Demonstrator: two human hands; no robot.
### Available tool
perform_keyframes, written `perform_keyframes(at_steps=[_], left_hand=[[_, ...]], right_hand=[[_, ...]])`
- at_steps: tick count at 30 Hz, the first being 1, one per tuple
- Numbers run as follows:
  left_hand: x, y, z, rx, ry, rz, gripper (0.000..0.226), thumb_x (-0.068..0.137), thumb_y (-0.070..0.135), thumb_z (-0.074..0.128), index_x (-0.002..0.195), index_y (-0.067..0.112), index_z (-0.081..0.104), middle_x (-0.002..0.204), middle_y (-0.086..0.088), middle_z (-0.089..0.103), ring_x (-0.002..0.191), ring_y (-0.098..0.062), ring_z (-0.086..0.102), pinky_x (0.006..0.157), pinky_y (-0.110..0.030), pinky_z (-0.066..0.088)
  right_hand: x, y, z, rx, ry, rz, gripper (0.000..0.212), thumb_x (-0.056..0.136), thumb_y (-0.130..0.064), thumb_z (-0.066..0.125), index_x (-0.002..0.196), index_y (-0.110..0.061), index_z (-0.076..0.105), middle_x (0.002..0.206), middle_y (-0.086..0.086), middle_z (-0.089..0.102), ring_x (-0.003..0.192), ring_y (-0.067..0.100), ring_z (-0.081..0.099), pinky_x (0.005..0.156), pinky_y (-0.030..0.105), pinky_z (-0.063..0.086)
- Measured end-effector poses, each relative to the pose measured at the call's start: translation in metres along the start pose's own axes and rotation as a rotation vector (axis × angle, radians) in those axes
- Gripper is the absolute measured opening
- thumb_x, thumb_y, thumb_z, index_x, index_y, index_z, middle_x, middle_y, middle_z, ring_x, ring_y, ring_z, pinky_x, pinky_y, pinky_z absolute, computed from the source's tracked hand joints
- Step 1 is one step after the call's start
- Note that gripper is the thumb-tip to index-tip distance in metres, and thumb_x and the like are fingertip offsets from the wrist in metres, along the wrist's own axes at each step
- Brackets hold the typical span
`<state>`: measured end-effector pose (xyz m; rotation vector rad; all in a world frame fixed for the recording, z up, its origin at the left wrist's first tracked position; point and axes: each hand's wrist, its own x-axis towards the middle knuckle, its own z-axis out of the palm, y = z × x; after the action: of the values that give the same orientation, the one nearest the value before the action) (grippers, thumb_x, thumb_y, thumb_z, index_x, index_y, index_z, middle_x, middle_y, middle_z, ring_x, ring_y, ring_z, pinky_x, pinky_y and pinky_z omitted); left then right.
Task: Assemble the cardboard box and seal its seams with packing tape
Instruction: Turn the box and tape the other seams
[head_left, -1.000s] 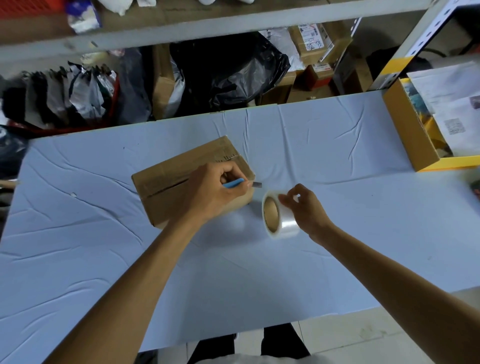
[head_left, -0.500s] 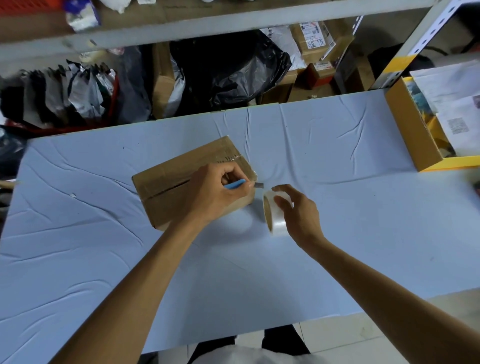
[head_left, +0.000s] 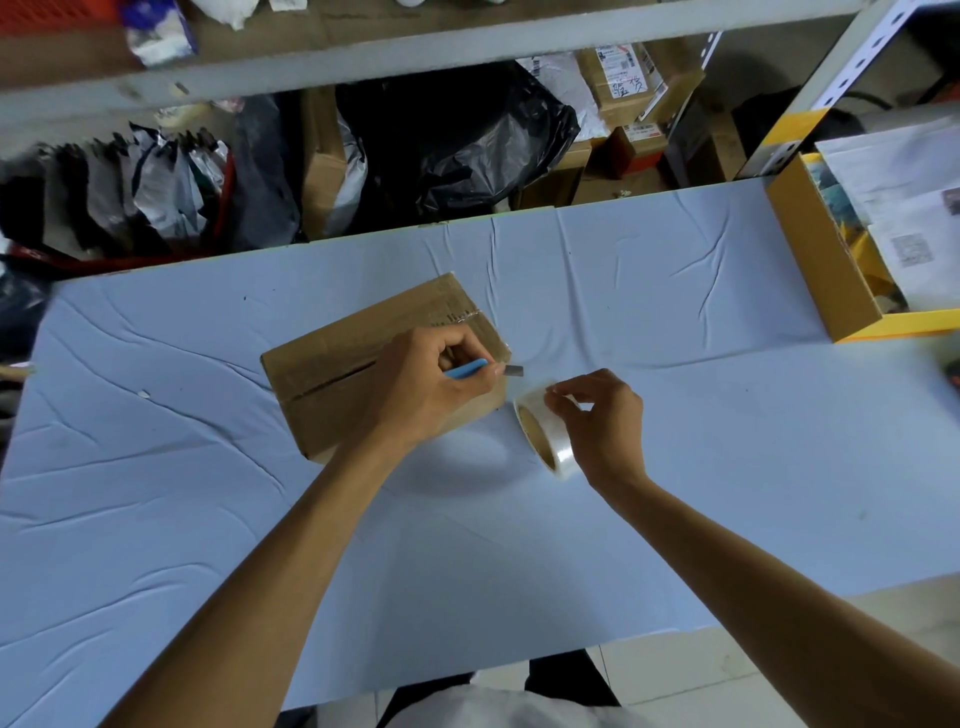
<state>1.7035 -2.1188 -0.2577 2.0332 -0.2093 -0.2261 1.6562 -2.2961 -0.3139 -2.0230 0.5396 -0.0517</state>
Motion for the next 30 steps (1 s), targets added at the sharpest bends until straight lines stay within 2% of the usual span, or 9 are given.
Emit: perform_keyframes(at_steps=[4, 7, 10, 12, 13, 15, 19, 25, 30], left_hand=[[-0.001, -0.001, 0.0, 0.019, 0.007, 0.002, 0.011, 0.077, 0.019, 0.074, 0.068, 0.017, 0.068, 0.056, 0.014, 0.06, 0.052, -0.002, 0.05, 0.051, -0.017, 0.037], [-0.001, -0.001, 0.0, 0.015, 0.005, 0.007, 0.011, 0.077, 0.019, 0.075, 0.068, 0.016, 0.068, 0.059, 0.012, 0.062, 0.053, -0.003, 0.051, 0.051, -0.017, 0.038], [-0.001, 0.0, -0.001, 0.017, 0.01, 0.009, 0.011, 0.077, 0.018, 0.075, 0.068, 0.016, 0.068, 0.058, 0.013, 0.061, 0.052, -0.002, 0.051, 0.05, -0.013, 0.036], [-0.002, 0.0, -0.001, 0.037, 0.016, 0.011, 0.012, 0.077, 0.019, 0.075, 0.068, 0.017, 0.068, 0.056, 0.016, 0.06, 0.051, -0.001, 0.05, 0.049, -0.011, 0.034], [-0.002, 0.0, -0.001, 0.047, 0.019, 0.011, 0.012, 0.077, 0.02, 0.075, 0.067, 0.018, 0.068, 0.055, 0.017, 0.059, 0.05, 0.0, 0.05, 0.049, -0.011, 0.034], [-0.001, 0.0, 0.0, 0.054, 0.027, 0.006, 0.012, 0.076, 0.02, 0.075, 0.067, 0.019, 0.067, 0.055, 0.018, 0.059, 0.05, 0.0, 0.049, 0.049, -0.011, 0.034], [-0.001, -0.001, 0.0, 0.048, 0.019, -0.01, 0.016, 0.077, 0.021, 0.075, 0.065, 0.023, 0.065, 0.054, 0.018, 0.058, 0.05, -0.001, 0.049, 0.05, -0.014, 0.035], [0.0, 0.003, -0.002, 0.024, 0.024, -0.037, 0.013, 0.078, 0.023, 0.075, 0.068, 0.019, 0.068, 0.057, 0.012, 0.061, 0.052, -0.001, 0.05, 0.05, -0.015, 0.037], [0.004, 0.01, -0.009, -0.04, -0.013, -0.096, 0.019, 0.075, 0.034, 0.076, 0.07, 0.017, 0.068, 0.065, 0.002, 0.065, 0.06, -0.005, 0.054, 0.054, -0.019, 0.043]], right_hand=[[-0.001, 0.002, 0.001, -0.041, 0.001, -0.037, 0.012, 0.085, -0.004, 0.066, 0.091, -0.007, 0.076, 0.092, 0.007, 0.068, 0.086, 0.019, 0.064, 0.078, 0.031, 0.052], [-0.001, 0.001, 0.002, -0.07, 0.0, -0.059, 0.013, 0.086, -0.004, 0.064, 0.093, -0.003, 0.075, 0.095, 0.01, 0.068, 0.089, 0.022, 0.064, 0.082, 0.034, 0.052], [-0.001, 0.001, 0.002, -0.042, -0.011, -0.013, 0.017, 0.086, -0.005, 0.065, 0.1, -0.005, 0.074, 0.102, 0.008, 0.068, 0.092, 0.017, 0.064, 0.078, 0.02, 0.05], [0.0, 0.0, -0.001, 0.047, -0.021, 0.09, 0.024, 0.084, -0.006, 0.069, 0.107, -0.007, 0.072, 0.101, 0.004, 0.069, 0.086, 0.011, 0.064, 0.07, 0.006, 0.046], [0.001, -0.001, -0.003, 0.078, -0.023, 0.133, 0.025, 0.082, -0.007, 0.07, 0.108, -0.009, 0.071, 0.099, 0.003, 0.07, 0.081, 0.007, 0.063, 0.065, 0.005, 0.046], [0.004, -0.002, -0.007, 0.075, -0.038, 0.202, 0.026, 0.08, -0.013, 0.074, 0.105, -0.013, 0.069, 0.092, 0.001, 0.069, 0.075, 0.005, 0.062, 0.062, 0.013, 0.046], [0.011, -0.001, -0.011, 0.008, -0.101, 0.367, 0.025, 0.075, -0.031, 0.079, 0.09, -0.012, 0.071, 0.086, 0.003, 0.069, 0.079, 0.019, 0.064, 0.069, 0.03, 0.049], [0.017, -0.006, -0.015, 0.093, -0.178, 0.433, 0.024, 0.071, -0.024, 0.082, 0.082, -0.005, 0.072, 0.081, 0.011, 0.069, 0.073, 0.023, 0.063, 0.063, 0.028, 0.046], [0.021, -0.014, -0.012, -0.02, -0.171, 0.327, 0.028, 0.067, -0.013, 0.084, 0.091, -0.007, 0.072, 0.089, 0.006, 0.069, 0.082, 0.022, 0.063, 0.066, 0.028, 0.045]])
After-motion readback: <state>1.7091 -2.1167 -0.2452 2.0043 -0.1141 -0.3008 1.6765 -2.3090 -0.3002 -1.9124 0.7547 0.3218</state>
